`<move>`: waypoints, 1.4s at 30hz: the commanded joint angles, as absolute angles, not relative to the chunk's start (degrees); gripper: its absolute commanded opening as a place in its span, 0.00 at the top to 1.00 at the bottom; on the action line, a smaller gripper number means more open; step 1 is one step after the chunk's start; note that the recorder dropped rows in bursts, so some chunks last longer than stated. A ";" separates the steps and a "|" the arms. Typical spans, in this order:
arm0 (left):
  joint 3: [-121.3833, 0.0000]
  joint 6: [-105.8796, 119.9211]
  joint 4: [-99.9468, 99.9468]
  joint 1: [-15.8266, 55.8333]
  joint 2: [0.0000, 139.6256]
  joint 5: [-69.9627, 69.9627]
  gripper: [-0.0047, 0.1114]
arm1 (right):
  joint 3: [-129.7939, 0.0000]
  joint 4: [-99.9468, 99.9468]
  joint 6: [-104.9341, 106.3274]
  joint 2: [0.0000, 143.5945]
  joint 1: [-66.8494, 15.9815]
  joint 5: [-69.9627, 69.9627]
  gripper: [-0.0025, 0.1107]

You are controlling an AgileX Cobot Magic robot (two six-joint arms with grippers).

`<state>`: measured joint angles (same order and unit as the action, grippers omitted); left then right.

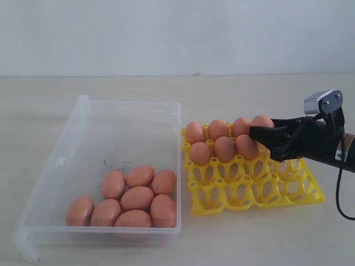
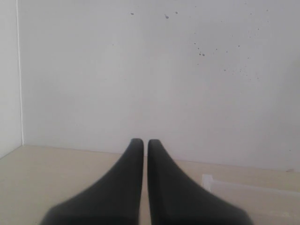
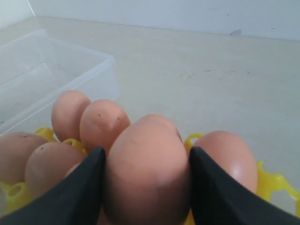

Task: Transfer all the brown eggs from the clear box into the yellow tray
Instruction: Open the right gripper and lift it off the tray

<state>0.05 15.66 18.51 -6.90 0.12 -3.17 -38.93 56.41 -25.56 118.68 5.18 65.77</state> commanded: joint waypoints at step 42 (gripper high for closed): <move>0.00 15.97 18.28 -6.82 0.00 -3.00 0.93 | -48.23 72.73 -53.80 102.32 -21.57 45.68 0.98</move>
<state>0.05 15.66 18.51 -6.90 0.12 -3.17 -44.44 72.54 -51.95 102.88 -14.42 59.88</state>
